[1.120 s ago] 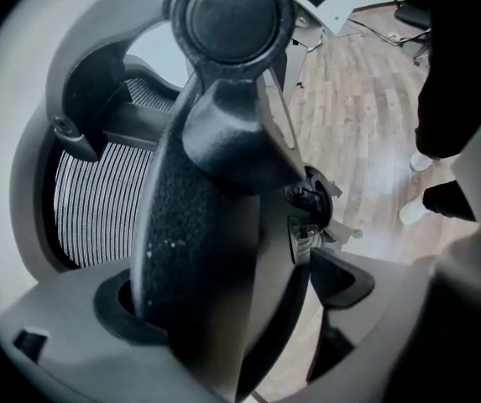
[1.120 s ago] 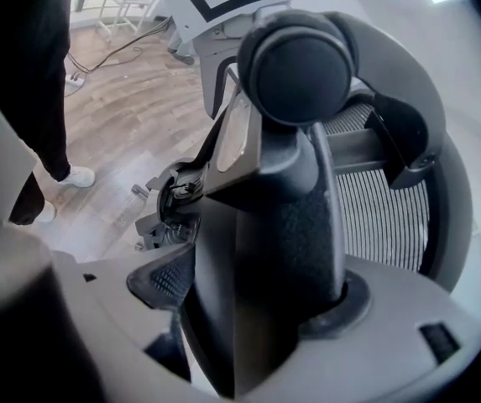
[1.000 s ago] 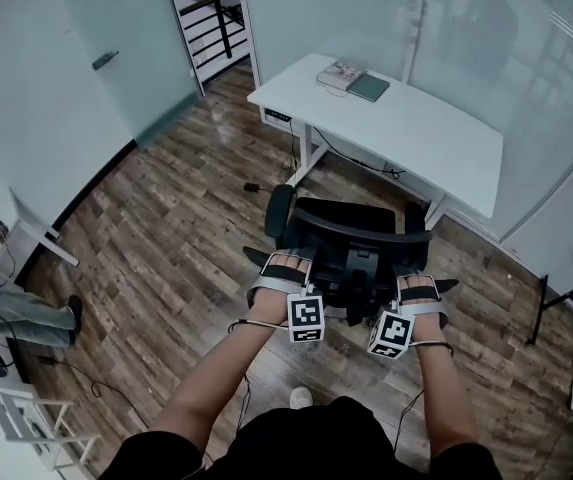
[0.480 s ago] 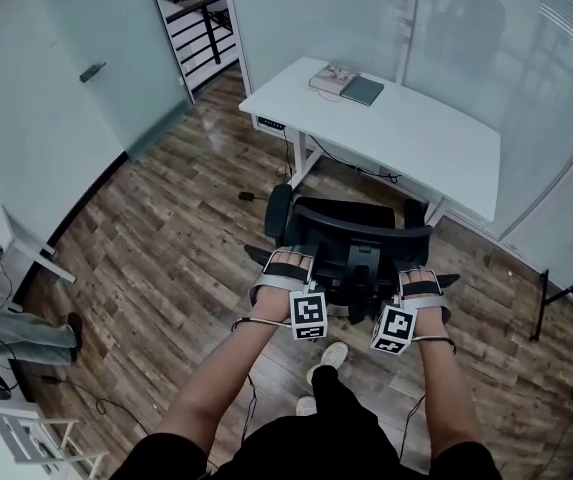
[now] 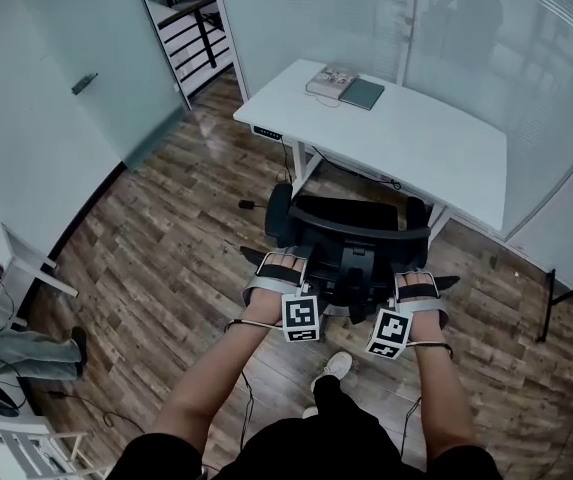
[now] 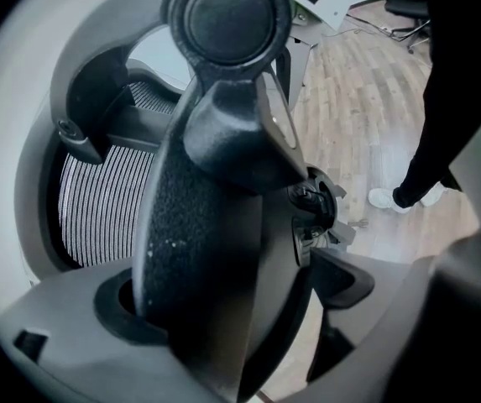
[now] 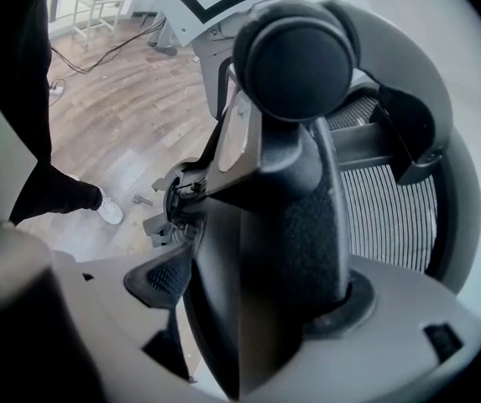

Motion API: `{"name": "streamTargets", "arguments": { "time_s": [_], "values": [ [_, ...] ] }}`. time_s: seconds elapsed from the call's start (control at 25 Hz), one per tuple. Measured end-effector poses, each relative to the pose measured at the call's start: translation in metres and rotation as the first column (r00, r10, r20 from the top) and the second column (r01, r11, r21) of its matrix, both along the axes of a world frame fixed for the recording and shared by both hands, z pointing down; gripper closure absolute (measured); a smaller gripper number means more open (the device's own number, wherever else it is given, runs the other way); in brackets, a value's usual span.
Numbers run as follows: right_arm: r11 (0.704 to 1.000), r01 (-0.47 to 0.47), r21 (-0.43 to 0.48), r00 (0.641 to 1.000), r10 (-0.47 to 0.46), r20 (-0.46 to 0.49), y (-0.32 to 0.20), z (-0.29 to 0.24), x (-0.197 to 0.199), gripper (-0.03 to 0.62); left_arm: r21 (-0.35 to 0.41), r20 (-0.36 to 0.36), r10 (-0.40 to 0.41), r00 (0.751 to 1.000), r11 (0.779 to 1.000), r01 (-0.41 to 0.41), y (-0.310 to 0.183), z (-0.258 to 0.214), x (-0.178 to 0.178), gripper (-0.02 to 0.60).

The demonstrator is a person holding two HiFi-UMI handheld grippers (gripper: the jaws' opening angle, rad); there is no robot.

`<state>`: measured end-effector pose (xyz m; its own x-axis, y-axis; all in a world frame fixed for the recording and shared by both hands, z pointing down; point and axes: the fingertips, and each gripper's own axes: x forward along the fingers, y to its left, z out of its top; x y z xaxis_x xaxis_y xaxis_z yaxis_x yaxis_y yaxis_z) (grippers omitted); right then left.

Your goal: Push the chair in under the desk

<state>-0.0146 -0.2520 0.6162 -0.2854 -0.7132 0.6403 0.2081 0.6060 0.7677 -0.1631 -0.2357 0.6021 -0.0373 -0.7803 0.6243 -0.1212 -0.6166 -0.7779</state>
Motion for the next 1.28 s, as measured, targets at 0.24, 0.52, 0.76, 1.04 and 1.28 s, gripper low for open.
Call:
{"name": "streamTargets", "arguments": {
  "time_s": [0.24,0.52,0.76,1.04,1.28],
  "values": [
    [0.999,-0.008,-0.048,1.0,0.008,-0.004,-0.03,0.006,-0.009,0.187,-0.019,0.007,0.026,1.0,0.999,-0.025,-0.034,0.004,-0.01,0.054],
    [0.998,-0.037,-0.05,0.999,0.037,-0.013,-0.053,0.007,-0.029,0.164,0.041,0.003,0.047,0.999,0.998,-0.047,-0.067,0.0,-0.031,0.054],
    [0.997,-0.058,-0.054,0.998,0.058,-0.009,-0.074,0.006,-0.039,0.163,0.071,0.009,0.07,0.998,0.995,-0.07,-0.094,-0.004,-0.04,0.054],
    [0.996,-0.072,-0.059,0.997,0.072,-0.011,-0.09,0.004,-0.051,0.163,0.057,0.001,0.087,0.996,0.995,-0.087,-0.115,-0.001,-0.05,0.055],
    [0.995,-0.077,-0.067,0.997,0.077,-0.007,-0.104,0.004,-0.06,0.164,0.076,0.006,0.102,0.995,0.992,-0.102,-0.132,-0.005,-0.058,0.055]
  ]
}}
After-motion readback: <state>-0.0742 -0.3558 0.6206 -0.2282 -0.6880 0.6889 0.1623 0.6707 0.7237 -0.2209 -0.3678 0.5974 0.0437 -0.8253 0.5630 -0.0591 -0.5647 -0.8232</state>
